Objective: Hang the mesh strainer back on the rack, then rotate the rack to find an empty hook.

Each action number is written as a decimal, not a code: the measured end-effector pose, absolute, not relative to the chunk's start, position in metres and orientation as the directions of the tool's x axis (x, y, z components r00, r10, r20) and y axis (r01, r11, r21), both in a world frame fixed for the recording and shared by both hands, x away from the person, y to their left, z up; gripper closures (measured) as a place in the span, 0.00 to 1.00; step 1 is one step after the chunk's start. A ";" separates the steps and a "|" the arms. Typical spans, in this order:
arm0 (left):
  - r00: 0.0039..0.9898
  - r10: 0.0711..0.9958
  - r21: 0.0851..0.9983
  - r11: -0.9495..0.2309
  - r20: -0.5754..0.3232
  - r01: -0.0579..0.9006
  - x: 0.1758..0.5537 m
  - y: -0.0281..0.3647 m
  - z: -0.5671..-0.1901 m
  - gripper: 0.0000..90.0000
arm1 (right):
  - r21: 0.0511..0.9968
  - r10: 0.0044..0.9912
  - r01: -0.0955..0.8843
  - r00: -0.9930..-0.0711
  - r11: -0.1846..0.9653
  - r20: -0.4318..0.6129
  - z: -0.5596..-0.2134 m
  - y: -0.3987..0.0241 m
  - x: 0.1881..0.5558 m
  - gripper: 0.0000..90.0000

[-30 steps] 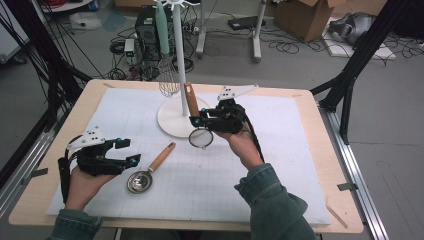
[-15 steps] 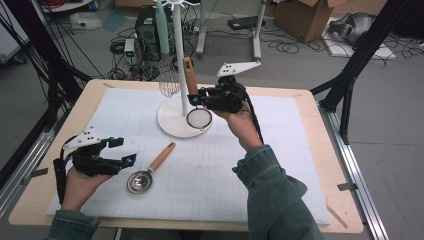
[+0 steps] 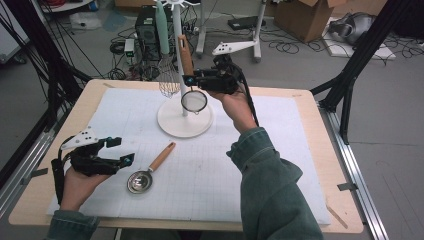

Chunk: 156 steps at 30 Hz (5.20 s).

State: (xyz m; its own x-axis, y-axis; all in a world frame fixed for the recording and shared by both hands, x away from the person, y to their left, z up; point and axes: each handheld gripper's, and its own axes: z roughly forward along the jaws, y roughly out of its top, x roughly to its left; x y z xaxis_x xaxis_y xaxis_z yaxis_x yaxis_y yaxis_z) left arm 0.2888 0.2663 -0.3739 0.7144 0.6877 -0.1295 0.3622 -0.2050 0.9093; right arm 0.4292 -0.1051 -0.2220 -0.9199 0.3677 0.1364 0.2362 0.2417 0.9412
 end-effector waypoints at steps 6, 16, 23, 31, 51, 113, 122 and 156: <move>0.714 0.687 0.908 -0.203 -0.135 0.367 0.289 0.267 -0.376 0.20 | 0.944 0.365 0.227 -0.922 0.239 0.129 -0.212 -0.096 0.435 0.79; 0.710 0.692 0.910 -0.198 -0.134 0.365 0.289 0.269 -0.375 0.20 | 0.949 0.380 0.212 -0.918 0.234 0.111 -0.195 -0.087 0.443 0.79; 0.707 0.694 0.912 -0.193 -0.133 0.362 0.289 0.270 -0.373 0.20 | 0.951 0.403 0.214 -0.908 0.224 0.109 -0.185 -0.082 0.449 0.79; 0.705 0.697 0.914 -0.190 -0.132 0.358 0.288 0.273 -0.372 0.20 | 0.948 0.432 0.224 -0.896 0.228 0.107 -0.178 -0.078 0.455 0.79; 0.700 0.701 0.916 -0.179 -0.137 0.359 0.287 0.274 -0.371 0.19 | 0.938 0.483 0.271 -0.865 0.218 0.138 -0.185 -0.075 0.469 0.78; 0.697 0.702 0.919 -0.166 -0.144 0.358 0.288 0.285 -0.371 0.19 | 0.969 0.442 0.180 -0.892 0.167 0.090 -0.111 -0.119 0.478 1.00; 0.697 0.703 0.922 -0.162 -0.143 0.353 0.288 0.287 -0.369 0.19 | 0.970 0.462 0.190 -0.881 0.151 0.101 -0.110 -0.109 0.490 1.00; 0.699 0.702 0.922 -0.166 -0.138 0.349 0.286 0.286 -0.367 0.19 | 0.969 0.471 0.132 -0.882 0.209 0.018 -0.105 -0.072 0.468 1.00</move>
